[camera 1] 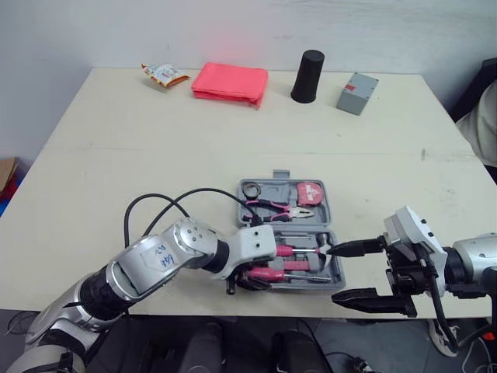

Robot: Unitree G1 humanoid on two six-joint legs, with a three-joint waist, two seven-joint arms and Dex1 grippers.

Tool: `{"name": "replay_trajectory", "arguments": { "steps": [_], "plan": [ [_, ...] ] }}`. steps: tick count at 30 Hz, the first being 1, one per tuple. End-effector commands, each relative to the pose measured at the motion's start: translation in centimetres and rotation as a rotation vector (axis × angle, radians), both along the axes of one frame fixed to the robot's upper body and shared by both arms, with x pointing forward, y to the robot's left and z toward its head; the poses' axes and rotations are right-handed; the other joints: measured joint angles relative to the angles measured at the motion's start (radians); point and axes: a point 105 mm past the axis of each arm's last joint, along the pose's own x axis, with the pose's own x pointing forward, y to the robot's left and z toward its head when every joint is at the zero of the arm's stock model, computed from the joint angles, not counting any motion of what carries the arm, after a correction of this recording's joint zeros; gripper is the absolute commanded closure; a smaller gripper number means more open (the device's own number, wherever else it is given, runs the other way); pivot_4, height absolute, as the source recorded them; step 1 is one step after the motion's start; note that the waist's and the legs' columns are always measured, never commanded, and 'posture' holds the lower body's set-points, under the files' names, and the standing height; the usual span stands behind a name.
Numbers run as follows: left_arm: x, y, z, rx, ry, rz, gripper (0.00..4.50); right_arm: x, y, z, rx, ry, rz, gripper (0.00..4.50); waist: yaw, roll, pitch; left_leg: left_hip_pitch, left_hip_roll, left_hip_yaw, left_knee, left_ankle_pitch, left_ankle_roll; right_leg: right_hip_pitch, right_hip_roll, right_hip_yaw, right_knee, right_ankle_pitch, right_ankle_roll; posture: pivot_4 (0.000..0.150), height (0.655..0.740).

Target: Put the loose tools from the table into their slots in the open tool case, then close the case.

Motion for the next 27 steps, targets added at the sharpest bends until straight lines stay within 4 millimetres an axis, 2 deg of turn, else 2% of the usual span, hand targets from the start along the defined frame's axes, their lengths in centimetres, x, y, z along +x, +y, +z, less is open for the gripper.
{"name": "replay_trajectory", "arguments": {
  "steps": [1, 6, 9, 14, 18, 27],
  "plan": [
    [0.2, 0.1, 1.5, -0.082, -0.019, -0.006, 1.33, -0.1, 0.5, 0.7, 0.023, -0.037, 0.016, 0.00, 0.000, 0.000, 0.000, 0.000, 0.000, 0.000, 0.000, 0.000, 0.000, 0.000, 0.000, 0.000, 0.000, 0.000, 0.000, 0.150, 0.7355],
    [0.4, 0.1, 1.5, -0.183, -0.016, 0.020, 1.33, 0.0, 0.5, 0.5, 0.025, -0.038, 0.008, 0.00, -0.002, 0.000, 0.000, 0.000, 0.000, 0.000, -0.001, 0.000, 0.000, 0.000, 0.000, 0.000, 0.000, 0.000, 0.000, 0.150, 0.7355],
    [0.3, 0.1, 1.4, -0.218, -0.016, 0.009, 2.14, 0.1, 0.4, 0.4, 0.024, -0.038, 0.004, 0.00, 0.000, 0.000, 0.000, 0.000, 0.000, 0.000, 0.000, 0.000, 0.000, 0.000, 0.000, -0.001, 0.000, 0.000, 0.000, 0.150, 0.7355],
    [0.0, 0.3, 0.7, -0.243, -0.021, -0.016, 4.48, 0.3, 0.4, 0.2, 0.021, -0.037, -0.005, 0.00, -0.001, 0.000, 0.000, 0.000, 0.000, 0.000, 0.000, 0.000, 0.001, 0.001, -0.001, -0.001, -0.001, 0.000, 0.001, 0.150, 0.7355],
    [-0.7, -0.5, 1.0, -0.290, -0.010, -0.076, 4.48, 0.3, 0.4, 0.1, 0.021, -0.035, -0.008, 0.00, 0.000, 0.000, 0.000, 0.000, 0.000, 0.000, 0.000, 0.000, 0.001, 0.001, -0.001, -0.001, -0.001, 0.000, 0.001, 0.150, 0.7355],
    [-0.1, -0.9, -2.8, -0.236, -0.019, -0.077, 4.48, 0.4, 0.5, 0.0, 0.022, -0.038, -0.013, 0.00, -0.002, 0.000, 0.000, 0.000, 0.000, 0.000, 0.000, -0.001, 0.001, 0.001, -0.001, -0.001, -0.001, 0.000, 0.001, 0.150, 0.7355]
  ]
}}
